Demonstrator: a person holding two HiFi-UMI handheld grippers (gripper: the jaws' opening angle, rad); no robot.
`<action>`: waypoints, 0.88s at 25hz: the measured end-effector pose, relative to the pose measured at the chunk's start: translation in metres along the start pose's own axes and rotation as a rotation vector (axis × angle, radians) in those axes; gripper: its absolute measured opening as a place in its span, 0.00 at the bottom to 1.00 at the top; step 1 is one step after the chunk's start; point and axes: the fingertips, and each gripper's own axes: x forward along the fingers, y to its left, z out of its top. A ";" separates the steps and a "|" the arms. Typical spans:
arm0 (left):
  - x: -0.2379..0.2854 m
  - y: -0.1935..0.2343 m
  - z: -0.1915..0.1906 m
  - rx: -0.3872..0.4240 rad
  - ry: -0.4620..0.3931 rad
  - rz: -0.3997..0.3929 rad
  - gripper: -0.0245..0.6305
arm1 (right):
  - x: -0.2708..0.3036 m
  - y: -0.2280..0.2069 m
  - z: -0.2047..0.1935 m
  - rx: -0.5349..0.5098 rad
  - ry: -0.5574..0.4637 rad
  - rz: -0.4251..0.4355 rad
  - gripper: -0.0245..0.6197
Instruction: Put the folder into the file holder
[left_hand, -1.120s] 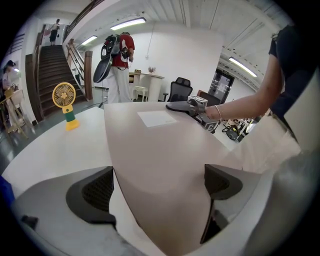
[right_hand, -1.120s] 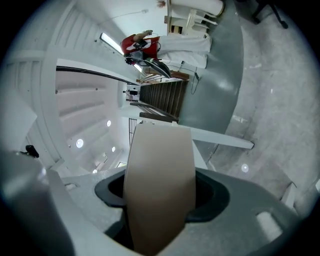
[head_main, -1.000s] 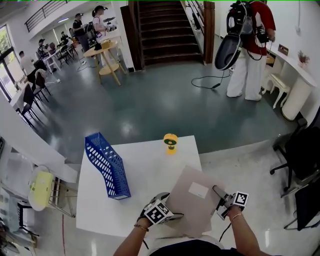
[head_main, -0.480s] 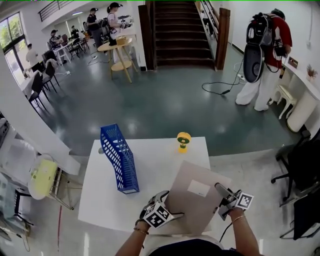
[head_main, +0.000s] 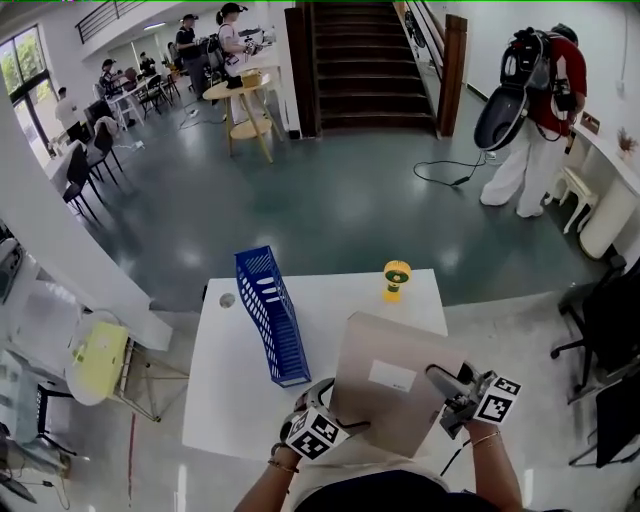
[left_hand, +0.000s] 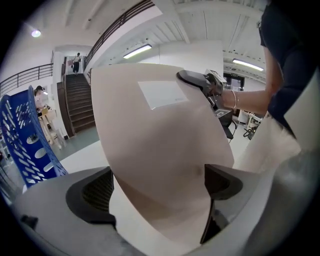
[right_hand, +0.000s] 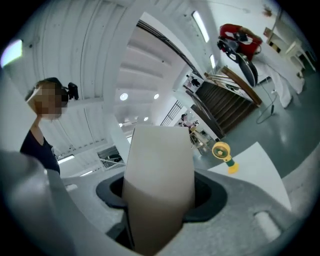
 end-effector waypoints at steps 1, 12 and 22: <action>-0.007 0.004 -0.001 0.003 -0.009 0.002 0.89 | 0.007 0.011 0.002 -0.027 0.004 0.001 0.45; -0.079 0.035 0.008 0.012 -0.152 0.010 0.89 | 0.053 0.130 0.033 -0.266 -0.028 0.050 0.45; -0.137 0.073 -0.031 0.057 -0.172 0.047 0.89 | 0.094 0.200 0.066 -0.376 -0.191 0.040 0.45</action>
